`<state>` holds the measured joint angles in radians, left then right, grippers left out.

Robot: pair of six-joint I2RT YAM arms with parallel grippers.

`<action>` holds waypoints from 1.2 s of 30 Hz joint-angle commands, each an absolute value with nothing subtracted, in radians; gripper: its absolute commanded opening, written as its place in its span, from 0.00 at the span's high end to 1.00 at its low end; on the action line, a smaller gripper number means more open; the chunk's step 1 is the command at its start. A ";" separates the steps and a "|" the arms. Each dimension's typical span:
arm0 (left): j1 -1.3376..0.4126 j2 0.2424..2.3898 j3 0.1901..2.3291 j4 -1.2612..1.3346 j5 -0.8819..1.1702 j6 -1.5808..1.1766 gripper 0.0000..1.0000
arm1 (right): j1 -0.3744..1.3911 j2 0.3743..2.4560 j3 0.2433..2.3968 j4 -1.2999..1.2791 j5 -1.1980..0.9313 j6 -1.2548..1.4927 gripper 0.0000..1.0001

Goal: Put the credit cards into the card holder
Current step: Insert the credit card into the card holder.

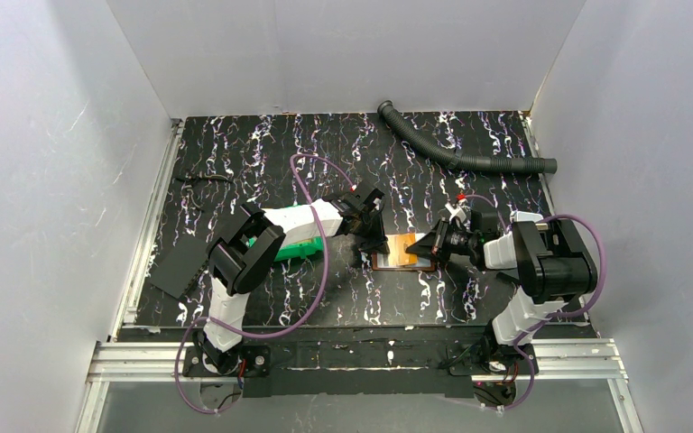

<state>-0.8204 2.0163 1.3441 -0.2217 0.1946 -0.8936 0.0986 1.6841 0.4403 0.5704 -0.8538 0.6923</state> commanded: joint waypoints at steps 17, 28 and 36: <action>-0.824 2.028 1.356 -0.325 0.163 -0.860 0.92 | 0.122 1.784 0.444 0.754 -0.914 0.780 0.99; -0.797 1.960 1.385 -0.370 0.159 -0.835 0.90 | 0.133 1.660 0.616 0.138 -0.738 0.377 0.72; -0.766 1.930 1.308 -0.358 0.147 -0.837 0.89 | 0.133 1.609 0.656 -0.036 -0.658 0.299 0.62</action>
<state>-0.7816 1.9963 1.3545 -0.3180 0.1829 -0.8515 0.1369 1.6453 0.6442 0.1391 -0.7686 0.4043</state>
